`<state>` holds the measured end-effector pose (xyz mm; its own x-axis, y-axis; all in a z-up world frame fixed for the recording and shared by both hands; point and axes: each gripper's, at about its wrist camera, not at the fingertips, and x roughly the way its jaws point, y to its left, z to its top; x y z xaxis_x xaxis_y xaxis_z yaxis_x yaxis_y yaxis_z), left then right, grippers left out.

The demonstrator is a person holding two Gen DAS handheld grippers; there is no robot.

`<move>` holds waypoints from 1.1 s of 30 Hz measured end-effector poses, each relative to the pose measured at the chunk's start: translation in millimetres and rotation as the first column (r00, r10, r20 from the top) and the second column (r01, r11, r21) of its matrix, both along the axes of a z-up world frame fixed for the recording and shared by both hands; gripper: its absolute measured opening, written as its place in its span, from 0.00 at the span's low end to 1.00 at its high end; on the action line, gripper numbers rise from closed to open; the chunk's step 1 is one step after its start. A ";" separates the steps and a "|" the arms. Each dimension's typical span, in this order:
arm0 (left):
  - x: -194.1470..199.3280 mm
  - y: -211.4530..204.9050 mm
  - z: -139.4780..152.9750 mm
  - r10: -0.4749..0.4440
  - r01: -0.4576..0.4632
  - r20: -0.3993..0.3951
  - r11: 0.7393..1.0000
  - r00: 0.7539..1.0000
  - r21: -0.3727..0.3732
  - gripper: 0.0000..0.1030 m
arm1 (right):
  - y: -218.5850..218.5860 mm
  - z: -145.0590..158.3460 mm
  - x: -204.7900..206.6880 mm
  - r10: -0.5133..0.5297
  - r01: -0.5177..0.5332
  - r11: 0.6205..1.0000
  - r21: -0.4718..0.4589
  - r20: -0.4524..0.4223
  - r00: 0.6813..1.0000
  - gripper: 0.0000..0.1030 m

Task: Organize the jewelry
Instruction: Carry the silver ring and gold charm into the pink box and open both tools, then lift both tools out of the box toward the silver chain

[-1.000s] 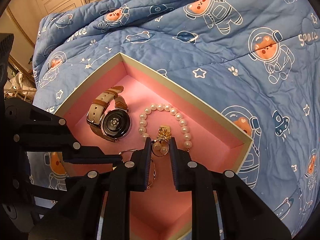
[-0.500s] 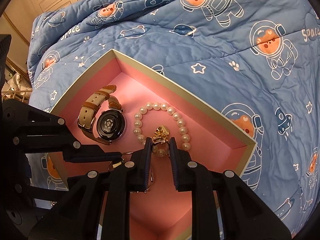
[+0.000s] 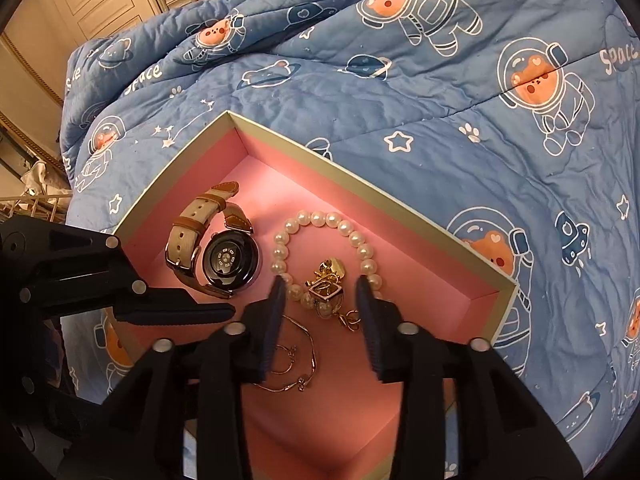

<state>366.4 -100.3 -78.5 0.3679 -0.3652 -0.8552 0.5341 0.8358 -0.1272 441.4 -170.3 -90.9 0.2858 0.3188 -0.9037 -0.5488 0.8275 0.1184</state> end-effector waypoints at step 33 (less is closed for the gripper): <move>-162.1 110.0 -2.7 0.335 -0.307 0.068 0.915 0.940 -0.262 0.81 | -27.7 12.8 -194.4 -0.052 0.009 0.967 0.256 0.160 0.986 0.53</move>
